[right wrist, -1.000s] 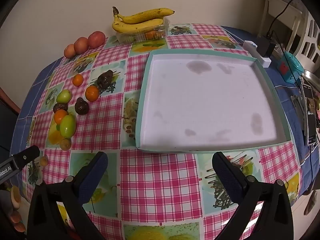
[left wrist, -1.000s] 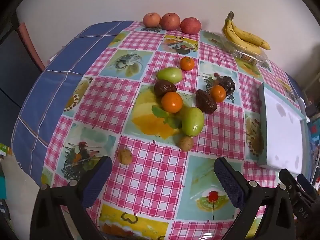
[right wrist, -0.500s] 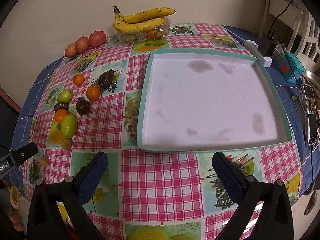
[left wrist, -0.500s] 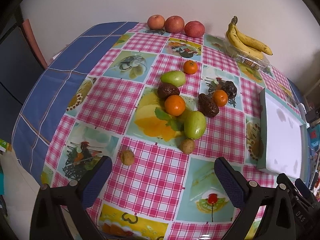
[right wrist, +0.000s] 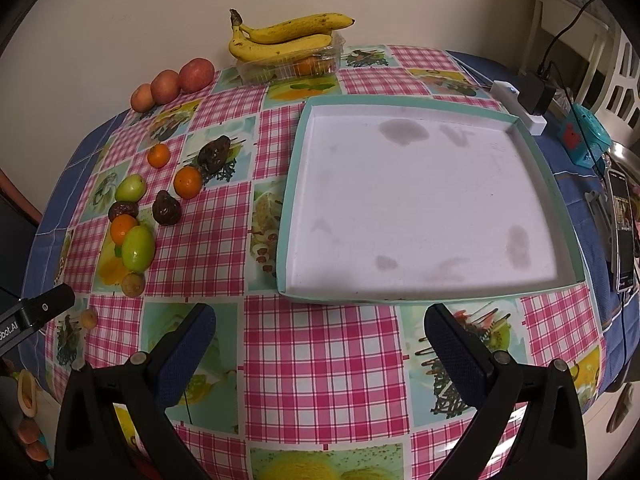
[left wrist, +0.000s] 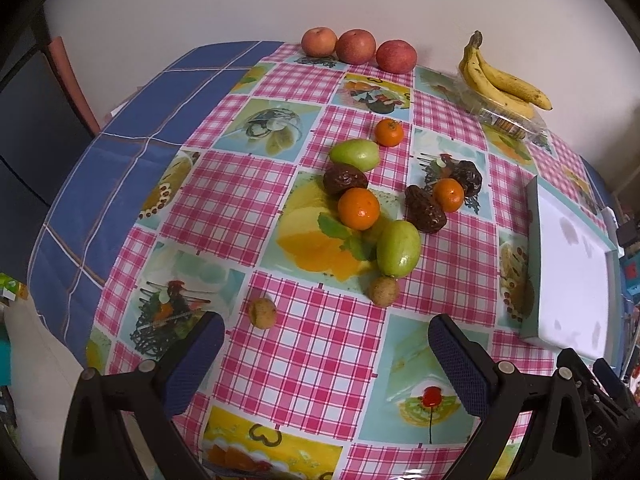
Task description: Organize fruits
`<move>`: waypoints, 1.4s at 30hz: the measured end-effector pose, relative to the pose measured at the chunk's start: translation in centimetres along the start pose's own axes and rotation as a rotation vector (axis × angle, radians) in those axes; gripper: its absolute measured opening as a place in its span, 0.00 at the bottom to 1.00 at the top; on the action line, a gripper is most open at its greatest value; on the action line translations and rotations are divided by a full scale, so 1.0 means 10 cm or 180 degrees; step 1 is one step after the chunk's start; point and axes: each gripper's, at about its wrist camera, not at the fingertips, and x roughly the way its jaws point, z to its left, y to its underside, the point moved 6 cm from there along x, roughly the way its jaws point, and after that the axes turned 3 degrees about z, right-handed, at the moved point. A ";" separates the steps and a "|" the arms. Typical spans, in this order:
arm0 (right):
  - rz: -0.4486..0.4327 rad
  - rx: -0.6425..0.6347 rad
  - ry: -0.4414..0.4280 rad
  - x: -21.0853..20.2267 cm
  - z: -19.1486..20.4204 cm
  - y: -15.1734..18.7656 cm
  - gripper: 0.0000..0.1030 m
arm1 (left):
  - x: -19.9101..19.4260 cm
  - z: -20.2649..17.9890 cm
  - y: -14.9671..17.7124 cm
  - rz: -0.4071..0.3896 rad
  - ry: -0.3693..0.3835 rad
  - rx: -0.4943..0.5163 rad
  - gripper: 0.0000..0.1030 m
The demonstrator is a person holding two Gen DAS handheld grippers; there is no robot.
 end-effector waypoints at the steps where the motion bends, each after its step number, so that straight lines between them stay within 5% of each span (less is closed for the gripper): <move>1: 0.0000 0.0002 0.0002 0.00 0.00 0.00 1.00 | 0.00 0.00 0.00 0.0002 -0.0003 -0.0002 1.00; 42: 0.0031 -0.0017 -0.0002 0.03 0.03 0.00 1.00 | 0.02 0.03 0.01 -0.0016 -0.0038 0.0034 1.00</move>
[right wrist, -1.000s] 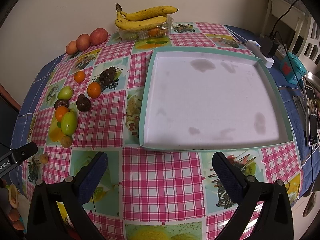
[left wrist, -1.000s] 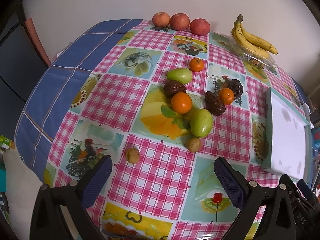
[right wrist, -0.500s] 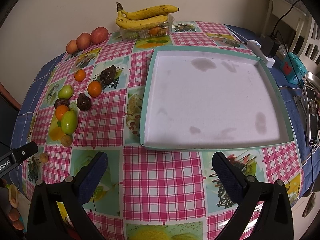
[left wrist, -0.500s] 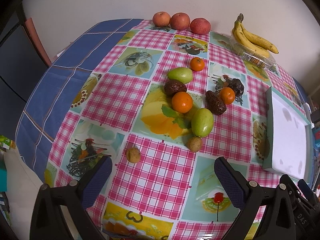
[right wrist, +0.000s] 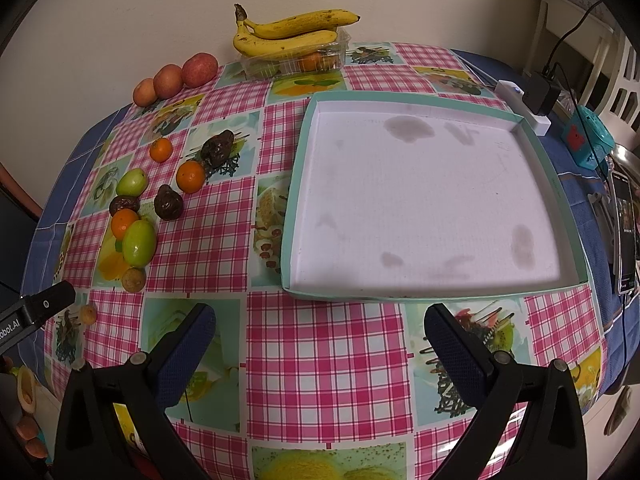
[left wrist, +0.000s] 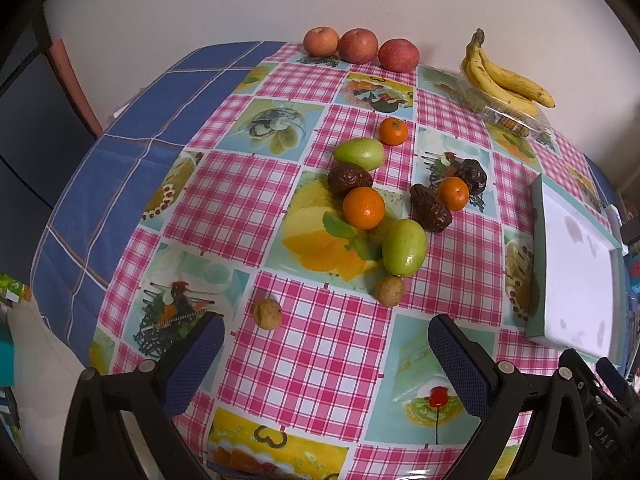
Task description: Organize fruits
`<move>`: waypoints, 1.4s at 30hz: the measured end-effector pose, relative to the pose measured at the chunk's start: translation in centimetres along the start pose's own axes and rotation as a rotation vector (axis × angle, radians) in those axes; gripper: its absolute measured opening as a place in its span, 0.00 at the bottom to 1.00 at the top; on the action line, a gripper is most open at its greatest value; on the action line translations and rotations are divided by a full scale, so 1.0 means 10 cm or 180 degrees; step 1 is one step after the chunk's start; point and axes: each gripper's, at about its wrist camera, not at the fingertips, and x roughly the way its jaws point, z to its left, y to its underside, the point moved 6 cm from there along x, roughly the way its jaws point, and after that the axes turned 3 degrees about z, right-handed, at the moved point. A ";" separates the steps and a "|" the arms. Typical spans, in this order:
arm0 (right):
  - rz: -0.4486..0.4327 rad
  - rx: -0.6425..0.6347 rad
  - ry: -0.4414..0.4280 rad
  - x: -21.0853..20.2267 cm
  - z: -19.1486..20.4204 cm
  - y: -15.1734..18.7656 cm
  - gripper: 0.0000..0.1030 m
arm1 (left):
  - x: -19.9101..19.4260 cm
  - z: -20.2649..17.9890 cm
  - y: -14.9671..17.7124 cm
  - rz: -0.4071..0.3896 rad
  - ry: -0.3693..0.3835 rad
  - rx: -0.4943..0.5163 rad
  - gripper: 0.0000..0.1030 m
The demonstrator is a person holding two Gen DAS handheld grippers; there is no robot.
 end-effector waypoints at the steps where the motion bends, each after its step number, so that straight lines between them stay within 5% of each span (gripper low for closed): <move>1: 0.0002 0.0001 -0.0002 0.00 0.00 0.00 1.00 | 0.00 0.01 0.00 -0.0006 0.0009 -0.0003 1.00; 11: -0.0118 0.0029 -0.0271 0.00 0.14 -0.14 1.00 | 0.00 0.32 -0.18 -0.0169 0.0359 -0.0440 1.00; 23: -0.0237 -0.0250 -0.0681 0.02 0.72 -0.40 1.00 | 0.11 0.59 -0.37 -0.0384 0.0312 -0.0094 1.00; 34: -0.0329 -0.0587 -0.0913 0.05 1.20 -0.50 1.00 | 0.45 0.74 -0.21 -0.0118 0.0229 -0.0054 1.00; 42: -0.0143 -0.0574 -0.1119 0.31 1.45 -0.55 0.78 | 0.61 0.63 -0.07 0.0046 0.0319 0.0091 0.91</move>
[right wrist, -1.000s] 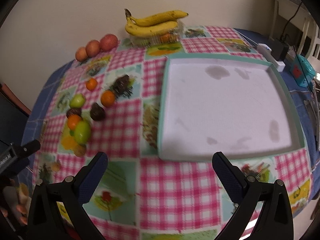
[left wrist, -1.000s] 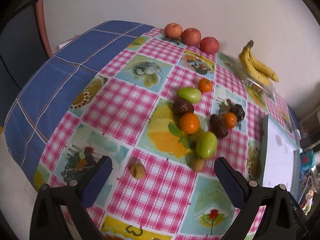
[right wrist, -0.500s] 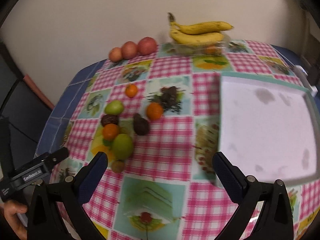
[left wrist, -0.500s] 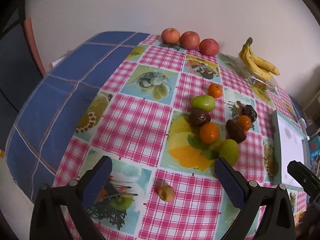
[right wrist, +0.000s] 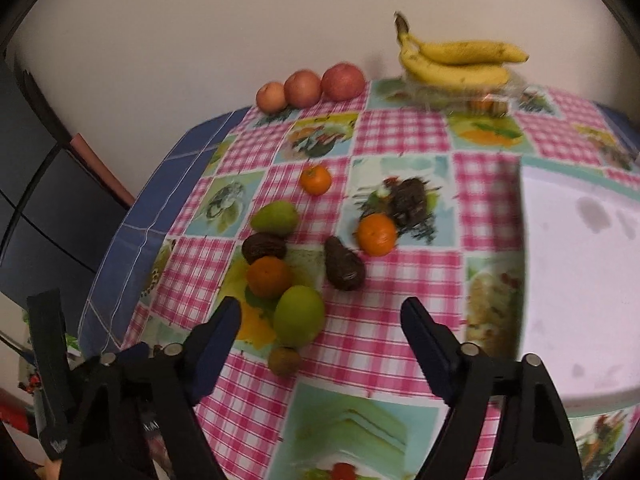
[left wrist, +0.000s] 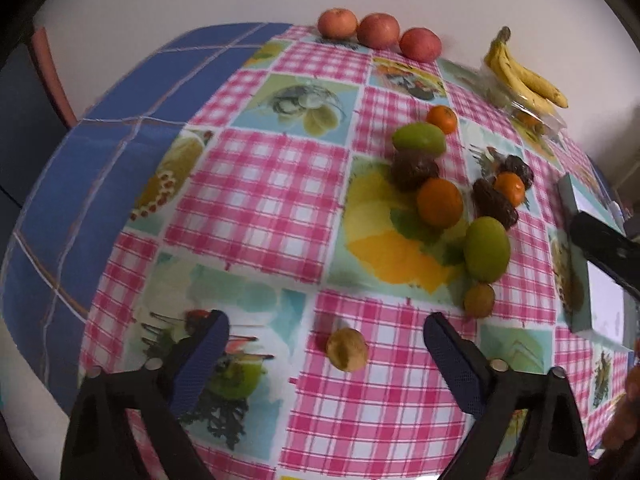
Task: Organize fruits
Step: 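Grasp the large green fruit with the right tool while the left tool grasps a small brown fruit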
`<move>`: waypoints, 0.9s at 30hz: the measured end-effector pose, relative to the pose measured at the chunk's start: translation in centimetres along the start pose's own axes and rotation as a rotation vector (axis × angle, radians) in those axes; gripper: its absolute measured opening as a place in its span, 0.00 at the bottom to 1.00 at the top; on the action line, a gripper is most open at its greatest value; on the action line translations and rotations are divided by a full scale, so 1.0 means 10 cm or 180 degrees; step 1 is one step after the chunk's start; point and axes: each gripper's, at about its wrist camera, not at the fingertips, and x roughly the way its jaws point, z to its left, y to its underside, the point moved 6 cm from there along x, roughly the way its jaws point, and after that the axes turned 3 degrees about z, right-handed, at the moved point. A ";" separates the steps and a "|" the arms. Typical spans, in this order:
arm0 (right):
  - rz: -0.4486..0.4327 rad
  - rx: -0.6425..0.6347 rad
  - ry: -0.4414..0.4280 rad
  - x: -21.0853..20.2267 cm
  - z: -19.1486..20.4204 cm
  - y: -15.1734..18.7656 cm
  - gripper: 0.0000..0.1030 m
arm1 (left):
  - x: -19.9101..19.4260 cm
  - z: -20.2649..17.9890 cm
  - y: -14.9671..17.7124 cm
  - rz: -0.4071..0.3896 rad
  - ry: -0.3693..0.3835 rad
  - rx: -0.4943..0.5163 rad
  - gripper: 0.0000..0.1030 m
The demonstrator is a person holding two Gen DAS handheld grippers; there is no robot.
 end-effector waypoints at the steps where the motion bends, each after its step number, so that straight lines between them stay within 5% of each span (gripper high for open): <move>1: 0.0034 0.0000 -0.0012 0.05 0.01 0.01 0.76 | 0.02 -0.01 0.01 0.0021 0.0019 0.0007 0.87; 6: 0.0207 0.0050 -0.0109 0.27 0.06 0.06 0.66 | 0.08 -0.05 0.05 0.0091 0.0055 0.0015 0.77; 19: 0.0432 0.0102 -0.0160 0.62 0.07 0.15 0.45 | 0.17 -0.07 0.10 0.0125 0.0035 0.0067 0.28; 27: 0.0433 0.0092 -0.0225 0.69 0.10 0.17 0.40 | 0.18 -0.03 0.09 0.0094 0.0063 0.0026 0.24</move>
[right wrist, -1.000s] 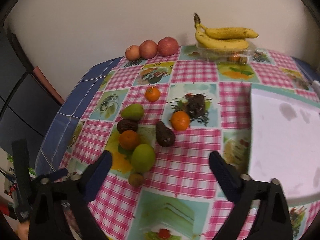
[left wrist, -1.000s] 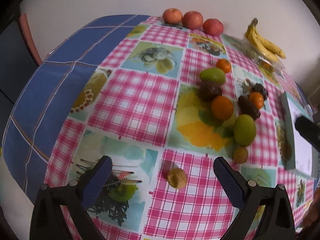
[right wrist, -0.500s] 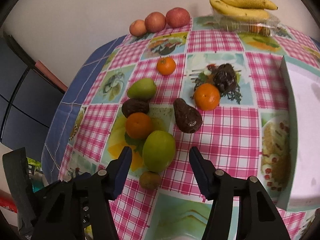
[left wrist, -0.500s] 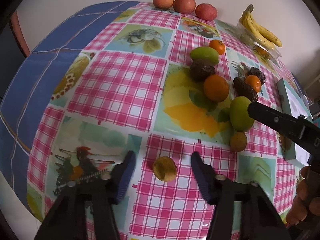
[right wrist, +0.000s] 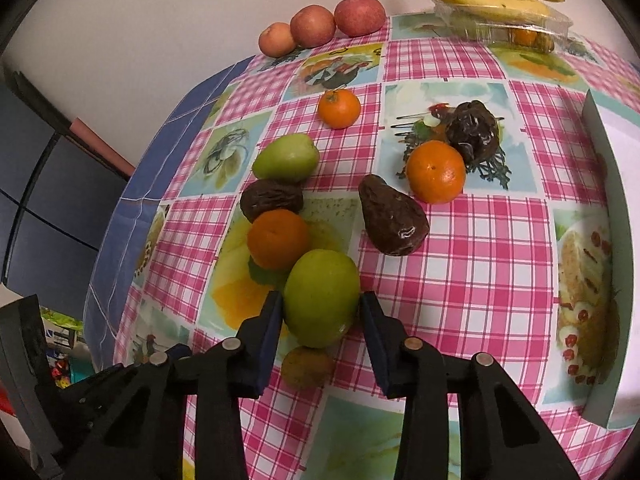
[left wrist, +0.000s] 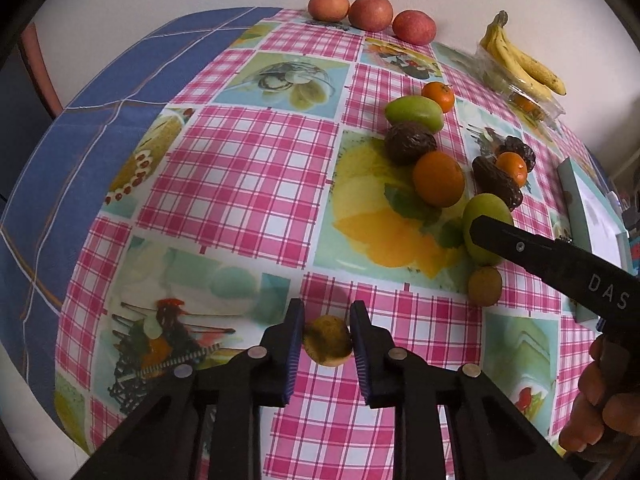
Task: Organize fruits
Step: 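Grasp the large green fruit with the right tool while the left tool grasps a small brown fruit, then carry the green fruit over the tray with the right tool while the left tool carries the brown fruit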
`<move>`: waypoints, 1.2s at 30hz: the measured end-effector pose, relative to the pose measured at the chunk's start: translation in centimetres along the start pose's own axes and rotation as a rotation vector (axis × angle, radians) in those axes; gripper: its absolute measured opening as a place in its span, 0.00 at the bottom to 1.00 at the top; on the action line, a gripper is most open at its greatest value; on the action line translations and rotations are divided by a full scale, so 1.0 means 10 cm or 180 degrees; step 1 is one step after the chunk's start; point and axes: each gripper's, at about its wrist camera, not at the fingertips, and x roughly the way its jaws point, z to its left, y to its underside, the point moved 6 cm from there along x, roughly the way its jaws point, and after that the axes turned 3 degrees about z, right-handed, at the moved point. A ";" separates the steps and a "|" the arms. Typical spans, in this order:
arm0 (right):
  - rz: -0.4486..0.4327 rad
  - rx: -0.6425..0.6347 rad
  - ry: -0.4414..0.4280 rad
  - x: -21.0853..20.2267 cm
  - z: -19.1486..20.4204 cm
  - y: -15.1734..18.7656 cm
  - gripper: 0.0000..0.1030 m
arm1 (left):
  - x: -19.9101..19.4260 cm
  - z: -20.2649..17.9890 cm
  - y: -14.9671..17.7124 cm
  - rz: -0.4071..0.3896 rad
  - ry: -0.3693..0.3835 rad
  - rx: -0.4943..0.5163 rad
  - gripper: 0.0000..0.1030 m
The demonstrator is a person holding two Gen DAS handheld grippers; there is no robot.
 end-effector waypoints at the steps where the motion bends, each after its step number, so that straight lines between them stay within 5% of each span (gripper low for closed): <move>1: -0.0001 0.0003 -0.0007 0.00 0.00 0.00 0.40 | 0.00 0.00 0.00 -0.0003 0.0006 -0.0008 0.24; 17: -0.0028 0.0090 -0.0069 -0.21 -0.09 0.07 0.40 | 0.01 -0.03 -0.08 0.0159 -0.0129 -0.0116 0.24; 26: -0.0289 0.0135 -0.0038 -0.63 -0.21 -0.07 0.40 | -0.32 -0.26 -0.44 -0.0009 -0.0212 -0.0127 0.24; 36: -0.0583 0.0351 0.0572 -1.28 -0.85 -0.36 0.40 | -0.55 -0.72 -0.83 -0.0197 -0.0217 -0.0122 0.24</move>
